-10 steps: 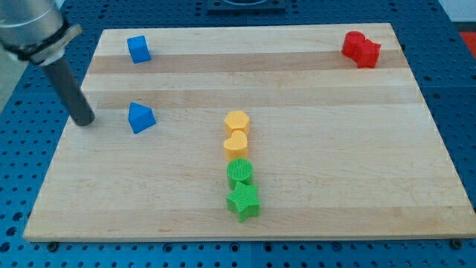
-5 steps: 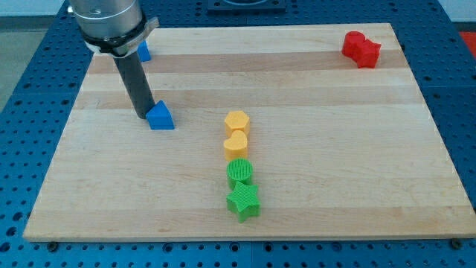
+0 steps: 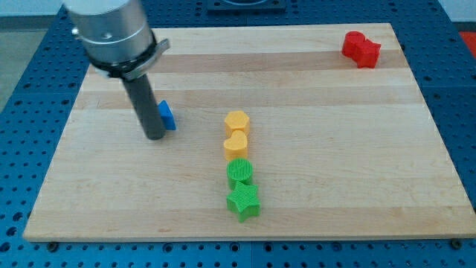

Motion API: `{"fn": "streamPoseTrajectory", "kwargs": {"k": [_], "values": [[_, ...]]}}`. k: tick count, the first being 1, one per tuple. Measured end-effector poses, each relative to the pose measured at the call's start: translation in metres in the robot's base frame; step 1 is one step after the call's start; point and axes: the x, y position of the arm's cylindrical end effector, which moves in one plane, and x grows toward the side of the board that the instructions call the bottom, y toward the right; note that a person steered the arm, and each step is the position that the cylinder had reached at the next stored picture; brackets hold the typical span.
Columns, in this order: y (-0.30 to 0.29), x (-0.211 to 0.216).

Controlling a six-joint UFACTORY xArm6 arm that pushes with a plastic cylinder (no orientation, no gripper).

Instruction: Move the blue triangle diagonal to the hexagon

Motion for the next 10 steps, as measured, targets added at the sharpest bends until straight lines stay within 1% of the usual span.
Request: {"fn": "streamPoseTrajectory", "kwargs": {"k": [1,2,3,5,6,7,8,10], "values": [[0.024,-0.014],[0.029,-0.015],[0.021,-0.008],[-0.012,0.022],[-0.018,0.011],[-0.007,-0.018],[-0.007,-0.018],[0.003,-0.041]]}}
